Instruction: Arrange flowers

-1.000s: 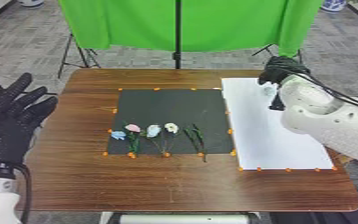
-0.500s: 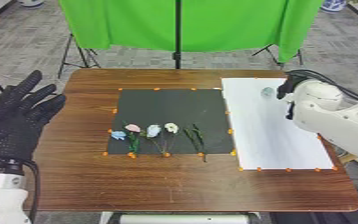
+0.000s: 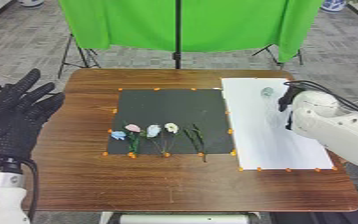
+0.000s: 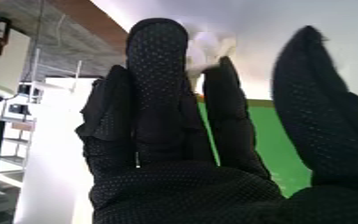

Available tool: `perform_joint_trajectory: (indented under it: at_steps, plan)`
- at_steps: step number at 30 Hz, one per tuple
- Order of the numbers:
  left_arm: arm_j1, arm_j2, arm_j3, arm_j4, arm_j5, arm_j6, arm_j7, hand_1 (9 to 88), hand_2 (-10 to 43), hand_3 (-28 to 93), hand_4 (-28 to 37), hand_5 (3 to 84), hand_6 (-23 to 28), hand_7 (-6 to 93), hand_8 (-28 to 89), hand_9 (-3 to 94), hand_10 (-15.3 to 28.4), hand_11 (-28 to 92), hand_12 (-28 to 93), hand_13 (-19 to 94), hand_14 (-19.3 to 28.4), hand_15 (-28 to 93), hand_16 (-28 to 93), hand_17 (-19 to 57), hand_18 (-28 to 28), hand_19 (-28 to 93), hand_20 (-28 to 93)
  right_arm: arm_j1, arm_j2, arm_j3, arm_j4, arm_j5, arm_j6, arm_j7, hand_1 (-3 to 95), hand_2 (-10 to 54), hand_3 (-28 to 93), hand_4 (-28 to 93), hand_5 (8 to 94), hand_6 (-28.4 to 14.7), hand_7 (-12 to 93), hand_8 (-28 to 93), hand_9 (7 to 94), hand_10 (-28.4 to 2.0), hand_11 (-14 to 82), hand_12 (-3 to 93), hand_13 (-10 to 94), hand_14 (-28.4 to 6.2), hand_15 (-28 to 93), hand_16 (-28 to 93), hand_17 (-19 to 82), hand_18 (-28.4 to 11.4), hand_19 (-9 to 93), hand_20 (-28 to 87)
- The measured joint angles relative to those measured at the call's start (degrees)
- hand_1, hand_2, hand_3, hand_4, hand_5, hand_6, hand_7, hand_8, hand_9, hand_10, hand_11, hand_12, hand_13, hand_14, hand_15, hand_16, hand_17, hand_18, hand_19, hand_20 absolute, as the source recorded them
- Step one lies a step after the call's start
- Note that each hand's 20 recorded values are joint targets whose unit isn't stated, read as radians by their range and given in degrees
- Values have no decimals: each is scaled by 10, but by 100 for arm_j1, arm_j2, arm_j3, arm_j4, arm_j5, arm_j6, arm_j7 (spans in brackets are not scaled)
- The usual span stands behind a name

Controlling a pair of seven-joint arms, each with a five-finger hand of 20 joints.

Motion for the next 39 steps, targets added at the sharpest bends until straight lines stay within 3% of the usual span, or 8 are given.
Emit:
perform_joint_trajectory:
  at_steps: [3,5,9,16,27,34,39]
  plan:
    - [11,-14,-1,-1,0,0,2,208,82,767,-283,343,88,115,-84,297,187,240,103,244,274,524,-103,-68,245,630,56,1,23,-48,5,-58,85,-73,467,-95,779,-282,631,9,272,-70,700,-93,192,160,735,-37,649,158,415,-164,932,272]
    - [11,-22,-1,-1,0,0,4,208,82,767,-283,343,88,116,-83,297,187,240,103,244,274,523,-103,-68,245,630,57,13,35,-150,17,-142,191,-123,521,-95,734,-282,667,15,333,-49,788,-73,116,262,758,-20,630,190,429,-157,932,285]
    - [11,-23,3,-1,-1,0,17,208,83,767,-283,344,89,116,-84,298,187,240,103,244,274,523,-103,-68,244,630,56,96,56,-570,45,-462,655,-177,567,-95,723,-282,756,35,386,-30,904,-42,110,339,824,2,606,206,472,-143,932,319]
    - [6,-23,10,1,-1,-1,17,208,83,768,-283,345,89,116,-84,298,187,241,103,244,273,523,-103,-68,244,630,57,192,128,-1197,16,-747,1716,-240,573,-95,750,-283,793,19,358,0,925,-45,116,357,841,15,605,216,493,-144,932,339]
    - [10,-19,24,3,-1,-1,52,208,83,768,-283,344,89,115,-84,298,188,240,102,244,274,523,-103,-68,244,630,57,642,250,-1652,-460,-1044,2509,-254,571,-95,771,-283,810,10,338,24,935,-48,122,364,860,18,599,226,514,-150,932,366]
    - [15,-16,20,3,0,-1,51,208,82,767,-283,345,89,115,-84,298,188,239,103,244,273,523,-103,-67,244,630,57,904,264,-1647,-915,-1218,2710,-353,567,-95,783,-283,815,7,327,33,937,-50,123,363,863,18,600,230,517,-150,932,375]
    - [86,-17,-62,2,0,-1,44,207,83,766,-283,345,89,115,-84,298,187,241,103,245,272,523,-103,-67,244,630,57,872,209,-1453,-1322,-1174,2711,-711,567,-95,784,-283,815,7,325,39,937,-49,122,365,863,15,603,230,517,-150,932,378]
